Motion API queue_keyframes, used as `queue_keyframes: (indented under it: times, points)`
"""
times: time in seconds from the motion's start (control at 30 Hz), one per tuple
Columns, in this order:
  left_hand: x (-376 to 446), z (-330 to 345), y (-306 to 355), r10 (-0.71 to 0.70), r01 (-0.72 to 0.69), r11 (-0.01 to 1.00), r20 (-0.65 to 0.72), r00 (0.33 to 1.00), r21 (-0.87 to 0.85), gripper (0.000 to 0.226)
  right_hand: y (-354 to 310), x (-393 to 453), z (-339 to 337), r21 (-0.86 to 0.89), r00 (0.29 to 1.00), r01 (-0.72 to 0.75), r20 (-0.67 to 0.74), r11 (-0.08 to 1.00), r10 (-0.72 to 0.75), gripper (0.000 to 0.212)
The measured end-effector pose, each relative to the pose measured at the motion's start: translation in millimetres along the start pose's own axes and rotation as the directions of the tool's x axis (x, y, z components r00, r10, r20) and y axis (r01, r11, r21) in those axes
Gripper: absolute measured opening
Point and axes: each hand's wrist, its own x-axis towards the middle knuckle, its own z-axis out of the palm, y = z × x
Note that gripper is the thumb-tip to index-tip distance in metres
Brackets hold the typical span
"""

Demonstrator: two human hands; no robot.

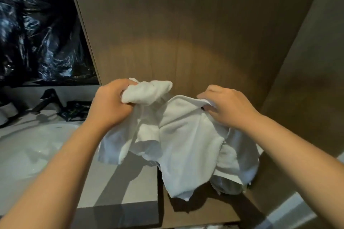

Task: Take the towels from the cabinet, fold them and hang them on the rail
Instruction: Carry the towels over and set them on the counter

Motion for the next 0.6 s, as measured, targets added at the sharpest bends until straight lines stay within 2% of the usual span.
queue_keyframes:
  times: [0.13, 0.23, 0.3, 0.4, 0.53, 0.6]
  points:
    - [36.7, -18.7, -33.6, 0.102, -0.1, 0.989, -0.018, 0.995, 0.107, 0.047, -11.5, 30.7, 4.1, -0.009, 0.998, -0.041, -0.043, 0.999, 0.041, 0.026]
    - [53.6, -20.3, -62.8, 0.281, -0.294, 0.901, 0.086, 0.956, 0.318, 0.055, -25.5, 57.2, 10.2, -0.032, 0.994, -0.072, -0.081, 0.997, 0.069, 0.025]
    - [60.2, -13.6, -92.1, 0.353, -0.393, 0.833, 0.171, 0.92, 0.391, 0.055, -35.6, 76.5, 14.8, -0.053, 0.991, -0.098, -0.096, 0.994, 0.093, 0.025]
    - [53.6, 10.9, -150.6, 0.344, -0.438, 0.814, 0.29, 0.893, 0.381, 0.055, -48.9, 105.6, 20.2, -0.069, 0.977, -0.163, -0.149, 0.984, 0.151, 0.024]
    - [13.0, 59.6, -227.1, 0.267, -0.411, 0.872, 0.445, 0.855, 0.265, 0.071, -72.1, 140.0, 31.2, -0.084, 0.952, -0.215, -0.242, 0.973, 0.19, 0.024]
    - [-7.1, 82.4, -250.1, 0.23, -0.39, 0.897, 0.534, 0.814, 0.208, 0.077, -83.5, 149.7, 40.5, -0.089, 0.943, -0.229, -0.266, 0.969, 0.198, 0.024]
